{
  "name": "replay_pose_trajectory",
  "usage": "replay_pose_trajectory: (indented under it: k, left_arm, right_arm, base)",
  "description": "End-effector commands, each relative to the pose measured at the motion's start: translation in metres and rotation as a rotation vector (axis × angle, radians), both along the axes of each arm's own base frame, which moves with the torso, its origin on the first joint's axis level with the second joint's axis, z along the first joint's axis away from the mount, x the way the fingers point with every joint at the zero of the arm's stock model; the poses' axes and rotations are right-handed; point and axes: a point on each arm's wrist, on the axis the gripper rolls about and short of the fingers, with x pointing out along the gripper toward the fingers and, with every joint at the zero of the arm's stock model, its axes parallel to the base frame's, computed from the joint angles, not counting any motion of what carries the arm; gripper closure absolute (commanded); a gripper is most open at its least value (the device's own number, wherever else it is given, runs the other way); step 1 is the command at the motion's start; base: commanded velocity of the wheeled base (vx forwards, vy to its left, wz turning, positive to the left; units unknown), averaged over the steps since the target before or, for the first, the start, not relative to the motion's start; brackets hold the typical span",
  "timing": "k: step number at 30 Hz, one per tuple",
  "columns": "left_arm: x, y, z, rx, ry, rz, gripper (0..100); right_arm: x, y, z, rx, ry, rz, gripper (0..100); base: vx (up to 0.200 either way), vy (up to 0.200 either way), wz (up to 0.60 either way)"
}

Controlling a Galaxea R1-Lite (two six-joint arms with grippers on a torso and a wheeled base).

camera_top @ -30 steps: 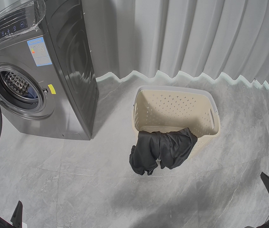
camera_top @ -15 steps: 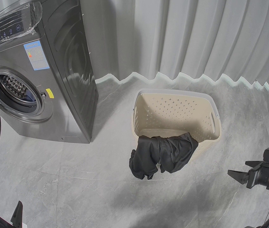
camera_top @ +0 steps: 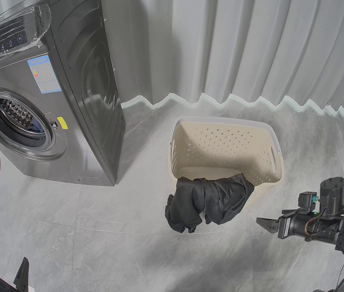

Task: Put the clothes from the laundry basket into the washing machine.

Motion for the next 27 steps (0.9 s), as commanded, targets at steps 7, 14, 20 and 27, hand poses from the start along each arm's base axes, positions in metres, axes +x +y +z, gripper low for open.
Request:
replay_pose_trajectory:
  k: [7,14,20,27]
  left_arm:
    - [0.000,0.000,-0.005,-0.002,0.000,0.001,0]
    - [0.000,0.000,-0.005,-0.004,0.000,-0.001,0]
    - [0.000,0.000,-0.005,-0.002,0.000,0.001,0]
    - [0.000,0.000,-0.005,-0.002,0.000,-0.001,0]
  right_arm:
    - [0.042,0.036,-0.047,-0.021,0.025,0.022,0]
    - [0.060,0.042,-0.060,-0.021,0.018,0.013,0]
    - [0.082,0.047,-0.068,-0.013,-0.003,-0.002,0]
    - [0.108,0.051,-0.080,-0.022,-0.031,-0.050,0]
  base:
    - [0.000,0.000,0.00]
    - [0.000,0.000,0.00]
    - [0.000,0.000,0.00]
    - [0.000,0.000,0.00]
